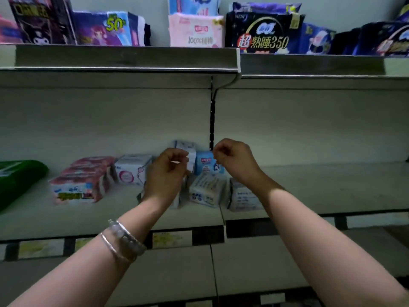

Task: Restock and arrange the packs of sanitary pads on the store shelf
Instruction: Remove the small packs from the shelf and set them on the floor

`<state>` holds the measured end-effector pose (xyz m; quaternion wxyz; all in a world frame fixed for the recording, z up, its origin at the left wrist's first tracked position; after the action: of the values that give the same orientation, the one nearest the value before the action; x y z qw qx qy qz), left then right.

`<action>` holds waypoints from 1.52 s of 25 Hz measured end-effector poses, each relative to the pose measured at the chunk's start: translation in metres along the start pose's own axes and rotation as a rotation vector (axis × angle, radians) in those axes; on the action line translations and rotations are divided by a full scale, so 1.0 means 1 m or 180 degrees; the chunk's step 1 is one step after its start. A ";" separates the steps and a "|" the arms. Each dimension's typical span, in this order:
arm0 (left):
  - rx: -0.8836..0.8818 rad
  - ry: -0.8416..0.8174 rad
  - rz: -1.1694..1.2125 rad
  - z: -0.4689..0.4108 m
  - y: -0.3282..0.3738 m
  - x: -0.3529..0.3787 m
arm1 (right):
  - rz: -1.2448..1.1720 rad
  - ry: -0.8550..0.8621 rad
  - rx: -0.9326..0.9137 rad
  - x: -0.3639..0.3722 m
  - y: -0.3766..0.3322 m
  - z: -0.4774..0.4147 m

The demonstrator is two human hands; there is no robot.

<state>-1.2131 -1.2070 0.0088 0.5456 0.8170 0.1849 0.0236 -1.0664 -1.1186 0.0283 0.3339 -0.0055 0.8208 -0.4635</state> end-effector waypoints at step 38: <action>-0.0235 -0.0650 0.0185 -0.030 -0.025 0.041 | 0.1151 -0.1304 0.0411 -0.031 -0.026 -0.020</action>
<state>-1.1895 -1.1587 -0.0083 0.5905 0.7995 0.1036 -0.0372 -1.0614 -1.1087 0.0719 0.5699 0.0688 0.6925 -0.4369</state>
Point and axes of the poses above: each hand's wrist, its own z-axis away from the middle knuckle, its own x-axis out of the palm, y = z × x, the point moved 6 cm from there along -z, towards the middle knuckle, and after that the axes turned 12 degrees about -y, right-handed, at the moved point
